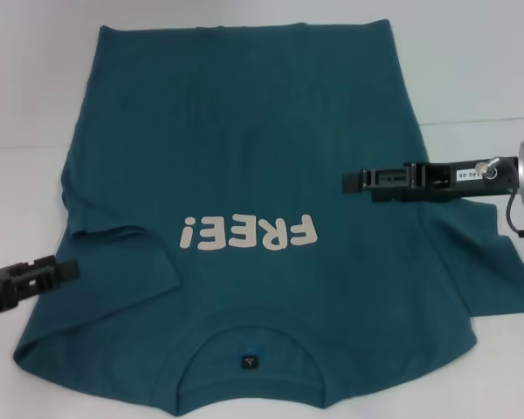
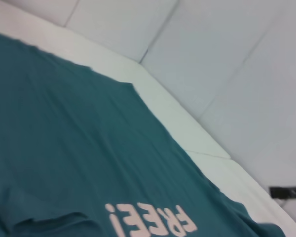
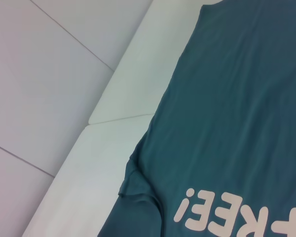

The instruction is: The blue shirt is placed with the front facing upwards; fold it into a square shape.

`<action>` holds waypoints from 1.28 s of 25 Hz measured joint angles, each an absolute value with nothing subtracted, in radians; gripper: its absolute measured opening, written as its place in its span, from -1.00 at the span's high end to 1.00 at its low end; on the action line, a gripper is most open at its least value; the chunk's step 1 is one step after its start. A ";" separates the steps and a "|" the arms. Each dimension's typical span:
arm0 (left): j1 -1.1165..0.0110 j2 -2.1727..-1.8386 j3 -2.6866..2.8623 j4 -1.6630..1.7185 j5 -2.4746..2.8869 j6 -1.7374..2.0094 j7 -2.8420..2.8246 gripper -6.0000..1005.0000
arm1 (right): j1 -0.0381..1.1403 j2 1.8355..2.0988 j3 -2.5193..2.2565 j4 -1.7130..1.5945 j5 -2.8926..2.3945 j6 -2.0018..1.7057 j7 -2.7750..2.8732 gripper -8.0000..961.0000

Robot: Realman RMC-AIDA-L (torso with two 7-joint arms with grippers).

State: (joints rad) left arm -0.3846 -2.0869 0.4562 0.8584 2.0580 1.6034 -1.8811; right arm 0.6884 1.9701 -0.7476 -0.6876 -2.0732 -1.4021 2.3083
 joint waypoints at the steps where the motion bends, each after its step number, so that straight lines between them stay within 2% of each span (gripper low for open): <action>1: -0.390 -2.088 0.458 0.850 2.058 1.582 -1.905 -0.19 | 0.690 1.969 -0.748 -0.688 -2.074 -1.403 2.315 -0.92; 5: -0.412 -2.088 0.458 0.808 2.059 1.513 -2.000 -0.19 | 0.687 1.963 -0.749 -0.688 -2.076 -1.404 2.329 -0.92; 14: -0.522 -2.050 0.460 0.592 2.070 1.165 -2.394 -0.20 | 0.671 1.955 -0.748 -0.687 -2.077 -1.404 2.361 -0.92; 20: -0.590 -2.050 0.477 0.494 2.072 1.001 -2.380 -0.20 | 0.671 1.956 -0.749 -0.687 -2.077 -1.401 2.362 -0.92; 32: -0.629 -2.062 0.524 0.449 2.066 0.829 -2.348 -0.20 | 0.675 1.956 -0.749 -0.687 -2.077 -1.394 2.362 -0.93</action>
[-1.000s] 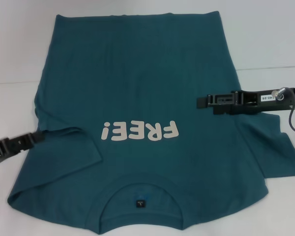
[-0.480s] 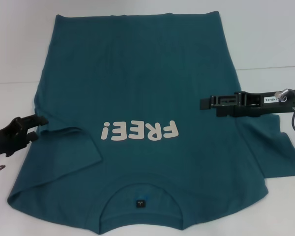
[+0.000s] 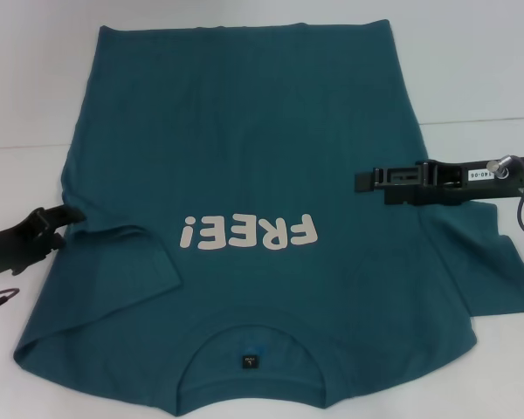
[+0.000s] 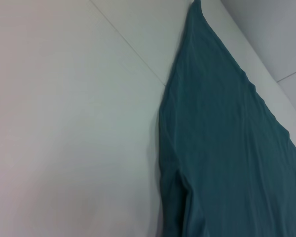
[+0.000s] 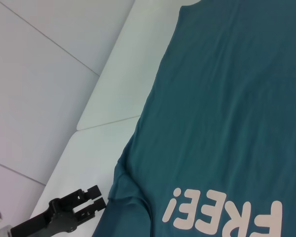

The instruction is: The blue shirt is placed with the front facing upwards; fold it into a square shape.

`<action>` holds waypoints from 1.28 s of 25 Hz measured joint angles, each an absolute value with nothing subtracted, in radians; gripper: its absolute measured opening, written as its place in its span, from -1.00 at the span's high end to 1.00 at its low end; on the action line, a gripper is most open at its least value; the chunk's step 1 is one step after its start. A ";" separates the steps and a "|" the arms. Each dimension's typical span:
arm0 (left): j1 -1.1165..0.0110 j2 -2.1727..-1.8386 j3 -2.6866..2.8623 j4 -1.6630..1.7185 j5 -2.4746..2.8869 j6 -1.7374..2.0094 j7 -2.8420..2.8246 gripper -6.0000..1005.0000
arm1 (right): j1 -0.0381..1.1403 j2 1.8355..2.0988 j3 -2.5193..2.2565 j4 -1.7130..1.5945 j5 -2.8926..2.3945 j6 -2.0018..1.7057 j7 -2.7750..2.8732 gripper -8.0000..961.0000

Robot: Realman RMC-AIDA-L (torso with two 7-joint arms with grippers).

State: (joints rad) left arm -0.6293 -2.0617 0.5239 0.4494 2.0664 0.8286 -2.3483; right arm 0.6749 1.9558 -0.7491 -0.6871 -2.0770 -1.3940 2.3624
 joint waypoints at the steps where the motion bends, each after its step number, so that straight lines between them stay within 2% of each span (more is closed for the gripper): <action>1: -0.635 -2.062 0.523 0.444 2.066 0.824 -2.344 -0.20 | 0.675 1.956 -0.749 -0.687 -2.077 -1.394 2.362 -0.93; 8: -0.668 -2.063 0.525 0.412 2.071 0.763 -2.335 -0.20 | 0.674 1.956 -0.748 -0.687 -2.077 -1.401 2.366 -0.92; 15: -0.692 -2.068 0.528 0.408 2.071 0.752 -2.331 -0.20 | 0.682 1.944 -0.751 -0.685 -2.077 -1.434 2.400 -0.92; 24: -0.781 -2.077 0.528 0.396 2.029 0.864 -2.272 -0.20 | 0.688 1.942 -0.750 -0.684 -2.077 -1.434 2.402 -0.93; 32: -0.727 -2.057 0.528 0.422 1.963 0.941 -2.249 -0.20 | 0.686 1.941 -0.750 -0.684 -2.077 -1.428 2.398 -0.93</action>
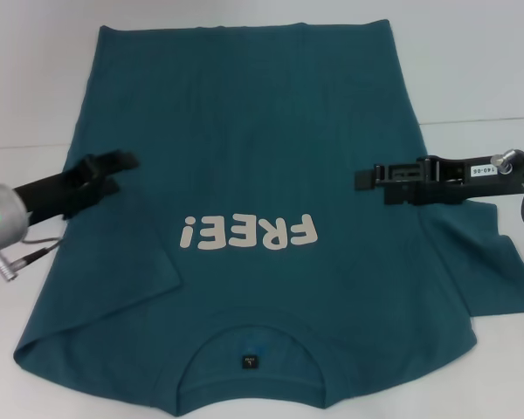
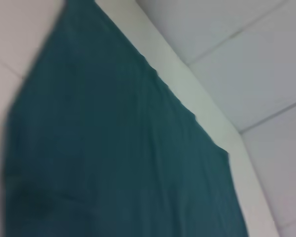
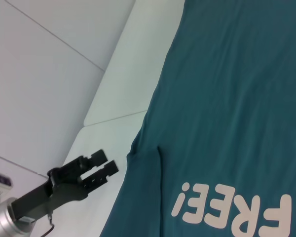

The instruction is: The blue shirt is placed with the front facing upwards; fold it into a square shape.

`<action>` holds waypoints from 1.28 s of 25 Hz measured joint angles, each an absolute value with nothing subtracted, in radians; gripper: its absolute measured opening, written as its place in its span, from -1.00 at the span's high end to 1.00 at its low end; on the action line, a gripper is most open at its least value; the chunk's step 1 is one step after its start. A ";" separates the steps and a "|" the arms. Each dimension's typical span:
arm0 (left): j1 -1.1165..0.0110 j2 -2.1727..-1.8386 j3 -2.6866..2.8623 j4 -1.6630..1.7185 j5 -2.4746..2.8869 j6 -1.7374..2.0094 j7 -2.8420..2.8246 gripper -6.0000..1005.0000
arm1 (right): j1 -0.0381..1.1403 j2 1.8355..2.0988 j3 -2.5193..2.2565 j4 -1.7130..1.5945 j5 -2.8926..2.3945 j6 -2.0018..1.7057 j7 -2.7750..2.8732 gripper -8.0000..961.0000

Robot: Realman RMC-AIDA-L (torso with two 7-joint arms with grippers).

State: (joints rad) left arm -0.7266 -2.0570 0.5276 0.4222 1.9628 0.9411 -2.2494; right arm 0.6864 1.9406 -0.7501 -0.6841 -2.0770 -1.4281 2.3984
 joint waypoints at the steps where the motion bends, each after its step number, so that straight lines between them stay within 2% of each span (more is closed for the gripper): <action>1: -0.716 -2.057 0.528 0.429 1.962 0.943 -2.250 -0.20 | 0.686 1.941 -0.750 -0.684 -2.077 -1.424 2.398 -0.93; 4: -0.670 -2.057 0.538 0.477 1.964 1.000 -2.241 -0.20 | 0.687 1.940 -0.750 -0.684 -2.077 -1.424 2.393 -0.93; 11: -0.515 -2.055 0.565 0.726 1.976 1.414 -2.057 -0.20 | 0.684 1.939 -0.748 -0.691 -2.077 -1.425 2.369 -0.92; 19: -0.331 -2.132 0.567 0.881 2.022 1.665 -1.694 -0.20 | 0.673 1.935 -0.744 -0.693 -2.077 -1.429 2.333 -0.92; 24: -0.291 -2.160 0.570 0.867 2.022 1.715 -1.617 -0.20 | 0.673 1.935 -0.741 -0.691 -2.076 -1.429 2.299 -0.92; 32: -0.295 -2.163 0.572 0.780 2.012 1.754 -1.611 -0.20 | 0.668 1.938 -0.726 -0.696 -2.071 -1.409 2.246 -0.92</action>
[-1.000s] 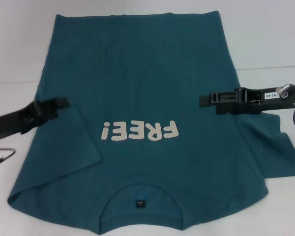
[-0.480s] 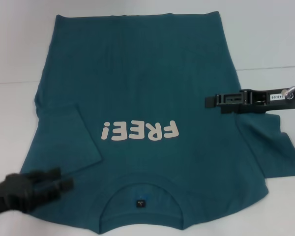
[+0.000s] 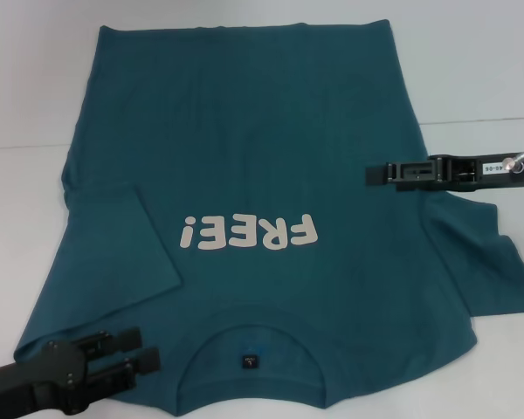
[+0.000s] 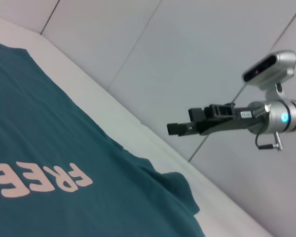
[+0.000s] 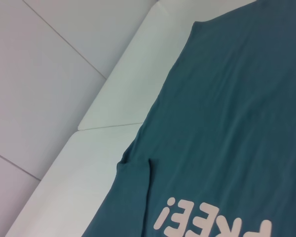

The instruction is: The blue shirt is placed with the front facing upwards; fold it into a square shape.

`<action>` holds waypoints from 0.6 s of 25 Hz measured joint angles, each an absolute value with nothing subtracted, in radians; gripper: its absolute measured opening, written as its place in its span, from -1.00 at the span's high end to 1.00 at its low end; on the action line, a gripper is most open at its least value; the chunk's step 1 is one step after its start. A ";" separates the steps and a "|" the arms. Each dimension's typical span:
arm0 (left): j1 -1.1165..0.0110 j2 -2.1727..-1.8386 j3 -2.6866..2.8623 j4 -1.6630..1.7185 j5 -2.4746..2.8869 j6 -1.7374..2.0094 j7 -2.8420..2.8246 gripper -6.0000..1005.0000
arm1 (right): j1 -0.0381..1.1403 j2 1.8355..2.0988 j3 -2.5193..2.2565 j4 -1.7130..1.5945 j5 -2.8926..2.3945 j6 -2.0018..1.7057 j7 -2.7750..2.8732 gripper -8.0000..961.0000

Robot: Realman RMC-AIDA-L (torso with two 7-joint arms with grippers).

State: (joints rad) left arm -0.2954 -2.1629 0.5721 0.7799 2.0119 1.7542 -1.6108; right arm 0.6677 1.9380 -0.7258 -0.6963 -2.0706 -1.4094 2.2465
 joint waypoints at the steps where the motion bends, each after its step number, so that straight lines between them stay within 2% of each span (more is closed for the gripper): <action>1: -0.297 -2.163 0.570 0.775 2.011 1.754 -1.615 -0.20 | 0.665 1.935 -0.725 -0.698 -2.071 -1.412 2.246 -0.92; 6: -0.299 -2.163 0.559 0.750 1.985 1.747 -1.641 -0.20 | 0.633 1.899 -0.723 -0.699 -2.077 -1.429 2.295 -0.92; 12: -0.298 -2.163 0.553 0.750 1.967 1.755 -1.687 -0.20 | 0.564 1.837 -0.691 -0.702 -2.101 -1.457 2.383 -0.92; 15: -0.298 -2.161 0.551 0.753 1.958 1.757 -1.705 -0.20 | 0.548 1.821 -0.658 -0.725 -2.185 -1.521 2.404 -0.93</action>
State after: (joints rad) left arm -0.2983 -2.1605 0.5507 0.7533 1.9581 1.7567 -1.7047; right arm 0.5476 1.8209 -0.6578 -0.7248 -2.1845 -1.5208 2.4045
